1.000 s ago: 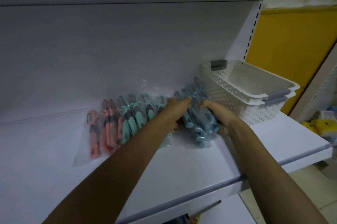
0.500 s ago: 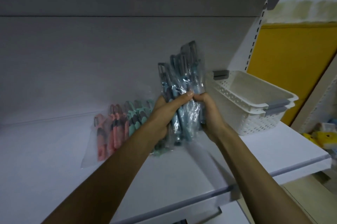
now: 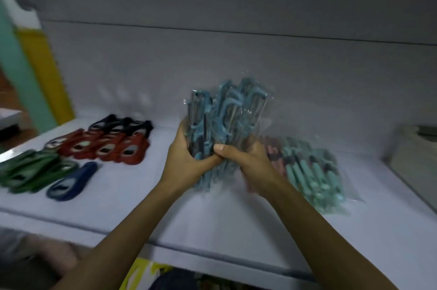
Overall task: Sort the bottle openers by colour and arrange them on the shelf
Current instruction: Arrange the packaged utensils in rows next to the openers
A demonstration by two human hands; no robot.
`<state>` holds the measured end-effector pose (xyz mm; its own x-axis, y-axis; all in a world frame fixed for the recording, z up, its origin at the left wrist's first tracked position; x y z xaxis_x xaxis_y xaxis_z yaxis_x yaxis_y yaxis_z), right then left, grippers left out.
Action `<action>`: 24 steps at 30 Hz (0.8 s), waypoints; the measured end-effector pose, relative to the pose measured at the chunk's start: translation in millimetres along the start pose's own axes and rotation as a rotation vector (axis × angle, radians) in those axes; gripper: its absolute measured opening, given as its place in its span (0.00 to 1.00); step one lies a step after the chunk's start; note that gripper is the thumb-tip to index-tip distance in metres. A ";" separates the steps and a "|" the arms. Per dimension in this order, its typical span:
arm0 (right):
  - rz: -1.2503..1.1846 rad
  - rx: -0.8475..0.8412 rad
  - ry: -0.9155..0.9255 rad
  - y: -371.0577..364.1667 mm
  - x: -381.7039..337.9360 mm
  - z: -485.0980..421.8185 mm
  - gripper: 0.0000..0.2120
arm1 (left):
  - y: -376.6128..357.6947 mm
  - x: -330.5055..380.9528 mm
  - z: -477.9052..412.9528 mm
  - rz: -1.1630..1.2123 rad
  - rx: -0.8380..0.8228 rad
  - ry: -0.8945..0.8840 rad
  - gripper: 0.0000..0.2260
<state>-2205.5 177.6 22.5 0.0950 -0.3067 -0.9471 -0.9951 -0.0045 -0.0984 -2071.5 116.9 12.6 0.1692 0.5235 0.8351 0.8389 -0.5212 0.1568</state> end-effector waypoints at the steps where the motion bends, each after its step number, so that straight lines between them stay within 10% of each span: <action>1: 0.022 -0.026 0.000 -5.9 6.2 -3.2 0.15 | 8.9 -4.2 6.8 -0.016 0.010 0.014 0.43; 8: 0.102 -0.089 -0.044 -16.6 24.2 -11.0 0.38 | 47.2 -14.0 21.6 0.129 -0.132 0.172 0.40; 14: 0.055 -0.029 -0.014 -18.2 33.6 -14.2 0.16 | 46.5 -16.8 13.5 0.086 -0.175 0.128 0.19; 24: -0.069 0.098 -0.035 -3.9 41.7 -14.3 0.29 | 28.2 -24.2 1.7 0.271 -0.356 0.306 0.28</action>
<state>-2198.0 151.2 -12.3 0.1658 -0.2749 -0.9471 -0.9791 0.0687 -0.1914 -2051.1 90.6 -4.0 0.1521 0.1459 0.9775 0.5497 -0.8344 0.0390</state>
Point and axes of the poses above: each hand's wrist, its own z-axis away from the middle knuckle, its own y-axis out of the back of the hand, x = y × z, the point moved 1 cm from there along -z, towards the middle knuckle, and after that the axes turned 11 degrees about -x, right-handed, at the moved point
